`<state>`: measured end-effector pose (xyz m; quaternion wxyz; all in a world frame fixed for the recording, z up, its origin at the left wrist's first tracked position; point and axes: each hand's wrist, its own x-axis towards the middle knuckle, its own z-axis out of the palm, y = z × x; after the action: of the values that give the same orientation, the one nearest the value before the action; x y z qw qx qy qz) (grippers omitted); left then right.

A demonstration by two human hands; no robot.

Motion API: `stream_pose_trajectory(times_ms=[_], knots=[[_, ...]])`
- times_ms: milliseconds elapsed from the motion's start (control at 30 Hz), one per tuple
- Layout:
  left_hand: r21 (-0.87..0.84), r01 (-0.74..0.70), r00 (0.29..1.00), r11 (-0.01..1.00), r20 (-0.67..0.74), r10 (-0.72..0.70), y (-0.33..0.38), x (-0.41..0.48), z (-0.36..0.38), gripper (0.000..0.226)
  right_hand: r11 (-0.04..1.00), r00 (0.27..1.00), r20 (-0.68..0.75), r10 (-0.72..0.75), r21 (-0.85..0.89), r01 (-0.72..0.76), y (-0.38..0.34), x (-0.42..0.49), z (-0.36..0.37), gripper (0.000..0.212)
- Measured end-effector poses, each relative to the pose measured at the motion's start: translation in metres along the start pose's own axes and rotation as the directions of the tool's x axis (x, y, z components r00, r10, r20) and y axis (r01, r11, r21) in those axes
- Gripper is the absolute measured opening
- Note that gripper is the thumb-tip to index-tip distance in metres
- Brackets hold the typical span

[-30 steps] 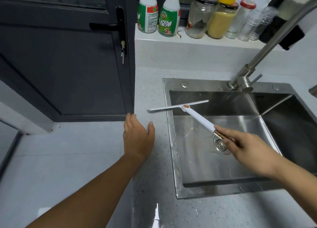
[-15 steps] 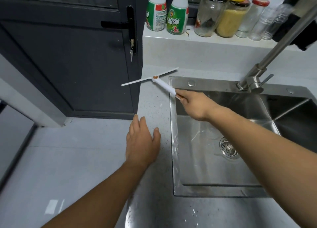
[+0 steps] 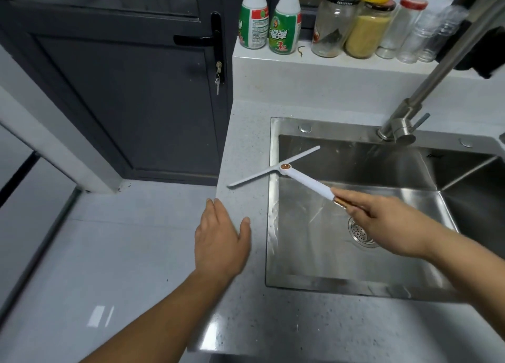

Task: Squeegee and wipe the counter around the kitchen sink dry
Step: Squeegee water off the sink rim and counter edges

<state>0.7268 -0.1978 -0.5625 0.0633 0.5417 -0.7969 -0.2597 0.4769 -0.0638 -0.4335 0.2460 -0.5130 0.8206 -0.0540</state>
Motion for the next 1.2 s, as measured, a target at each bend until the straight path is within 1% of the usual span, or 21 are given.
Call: stream_pose_trajectory(times_ms=[67, 167, 200, 300, 367, 433, 500, 567, 633, 667, 733, 767, 867, 933, 1000, 1100, 1200], knots=[[-0.019, 0.001, 1.0, 1.0, -0.02, -0.002, -0.001, 0.0, 0.0, 0.075, 1.0, 1.0, -0.026, -0.002, 0.027, 0.002, 0.0, -0.007, -0.013, 0.048], [-0.081, 0.007, 0.999, 0.997, -0.048, -0.011, 0.0, 0.0, 0.001, 0.068, 0.996, 0.977, -0.208, -0.051, 0.061, 0.065, -0.007, 0.023, -0.01, 0.043], [-0.129, 0.004, 0.998, 0.992, -0.061, -0.012, -0.001, 0.0, 0.0, 0.066, 0.993, 0.971, -0.23, -0.063, 0.086, 0.085, -0.016, 0.04, -0.006, 0.043], [-0.257, -0.008, 0.993, 0.966, -0.119, -0.023, -0.002, -0.005, -0.002, 0.058, 0.985, 0.981, -0.153, -0.115, 0.111, 0.133, -0.035, 0.08, 0.017, 0.043], [-0.312, 0.007, 0.985, 0.95, -0.162, -0.06, -0.001, -0.007, -0.003, 0.058, 0.986, 0.986, -0.11, -0.122, 0.103, 0.133, -0.035, 0.085, 0.032, 0.045], [-0.373, 0.048, 0.975, 0.926, -0.183, -0.124, 0.0, -0.007, -0.003, 0.062, 0.988, 0.985, -0.113, -0.131, 0.066, 0.139, -0.023, 0.07, 0.039, 0.045], [-0.426, 0.08, 0.965, 0.901, -0.194, -0.178, -0.002, -0.007, -0.003, 0.062, 0.984, 0.978, -0.105, -0.179, -0.012, 0.179, -0.003, 0.044, 0.037, 0.046], [-0.453, 0.114, 0.959, 0.884, -0.181, -0.216, -0.004, -0.008, -0.005, 0.06, 0.978, 0.977, -0.078, -0.198, -0.085, 0.191, 0.022, 0.014, 0.031, 0.049], [-0.441, 0.157, 0.962, 0.884, -0.133, -0.237, -0.007, -0.011, -0.006, 0.056, 0.978, 0.986, -0.031, -0.163, -0.137, 0.157, 0.048, -0.011, 0.023, 0.048], [-0.419, 0.16, 0.968, 0.894, -0.111, -0.226, -0.008, -0.014, -0.005, 0.051, 0.98, 0.99, -0.005, -0.138, -0.147, 0.135, 0.059, -0.023, 0.019, 0.047], [-0.328, 0.109, 0.984, 0.938, -0.096, -0.148, -0.01, -0.022, -0.002, 0.042, 0.988, 0.995, 0.037, -0.092, -0.124, 0.096, 0.083, -0.047, 0.01, 0.043], [-0.27, 0.078, 0.99, 0.96, -0.093, -0.107, -0.01, -0.027, 0.0, 0.043, 0.993, 0.996, 0.047, -0.072, -0.09, 0.076, 0.094, -0.058, 0.004, 0.042], [-0.126, 0.007, 0.995, 0.992, -0.098, -0.019, -0.011, -0.035, 0.004, 0.064, 0.999, 0.999, 0.028, -0.041, -0.014, 0.041, 0.11, -0.077, -0.011, 0.042], [-0.09, 0.014, 0.993, 0.996, -0.112, -0.024, -0.011, -0.035, 0.004, 0.073, 0.997, 0.997, -0.038, -0.074, 0.036, 0.075, 0.101, -0.069, -0.014, 0.042], [-0.078, 0.016, 0.993, 0.997, -0.117, -0.025, -0.01, -0.035, 0.004, 0.075, 0.987, 0.985, -0.095, -0.146, 0.052, 0.151, 0.077, -0.049, -0.008, 0.046], [-0.099, -0.002, 0.99, 0.995, -0.142, -0.012, -0.008, -0.038, 0.004, 0.064, 0.976, 0.97, -0.148, -0.195, 0.066, 0.206, 0.034, -0.014, 0.013, 0.045], [-0.168, -0.006, 0.982, 0.986, -0.188, -0.026, -0.004, -0.042, 0.003, 0.059, 0.973, 0.967, -0.125, -0.223, 0.024, 0.228, 0.007, 0.01, 0.036, 0.044]])
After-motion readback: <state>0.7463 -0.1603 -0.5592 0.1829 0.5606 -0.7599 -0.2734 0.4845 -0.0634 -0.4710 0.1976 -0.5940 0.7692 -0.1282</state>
